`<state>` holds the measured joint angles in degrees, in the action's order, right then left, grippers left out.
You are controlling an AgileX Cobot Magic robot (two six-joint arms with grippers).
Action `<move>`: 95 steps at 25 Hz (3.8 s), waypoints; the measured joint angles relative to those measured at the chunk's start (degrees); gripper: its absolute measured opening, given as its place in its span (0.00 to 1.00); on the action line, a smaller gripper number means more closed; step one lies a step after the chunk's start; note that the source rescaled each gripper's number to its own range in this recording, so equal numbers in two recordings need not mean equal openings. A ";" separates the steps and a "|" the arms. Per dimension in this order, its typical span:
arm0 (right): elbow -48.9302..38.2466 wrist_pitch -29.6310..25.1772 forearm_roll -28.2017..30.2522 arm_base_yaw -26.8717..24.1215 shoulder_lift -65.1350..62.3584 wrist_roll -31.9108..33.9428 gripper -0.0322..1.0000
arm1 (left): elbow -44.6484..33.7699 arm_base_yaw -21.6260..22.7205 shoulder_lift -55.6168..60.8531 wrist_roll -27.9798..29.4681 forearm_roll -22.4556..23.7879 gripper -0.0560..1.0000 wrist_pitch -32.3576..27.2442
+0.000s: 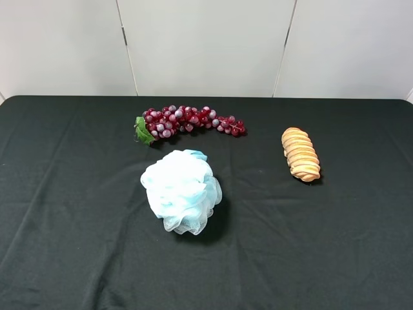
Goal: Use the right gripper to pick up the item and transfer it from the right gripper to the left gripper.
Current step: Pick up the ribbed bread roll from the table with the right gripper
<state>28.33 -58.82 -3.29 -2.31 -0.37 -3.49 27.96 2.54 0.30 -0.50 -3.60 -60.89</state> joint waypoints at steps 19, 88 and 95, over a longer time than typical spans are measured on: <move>0.00 0.00 0.00 0.00 0.00 0.00 1.00 | 0.00 0.00 0.00 0.00 0.00 1.00 0.00; 29.34 -4.19 -3.15 13.51 73.80 3.49 1.00 | 0.00 0.00 0.00 0.00 0.00 1.00 0.00; 31.49 -1.22 -3.78 13.51 79.20 2.96 1.00 | 0.00 0.00 0.00 0.00 0.00 1.00 0.00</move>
<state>59.82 -60.05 -7.08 11.20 78.83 -0.53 27.96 2.54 0.30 -0.50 -3.60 -60.89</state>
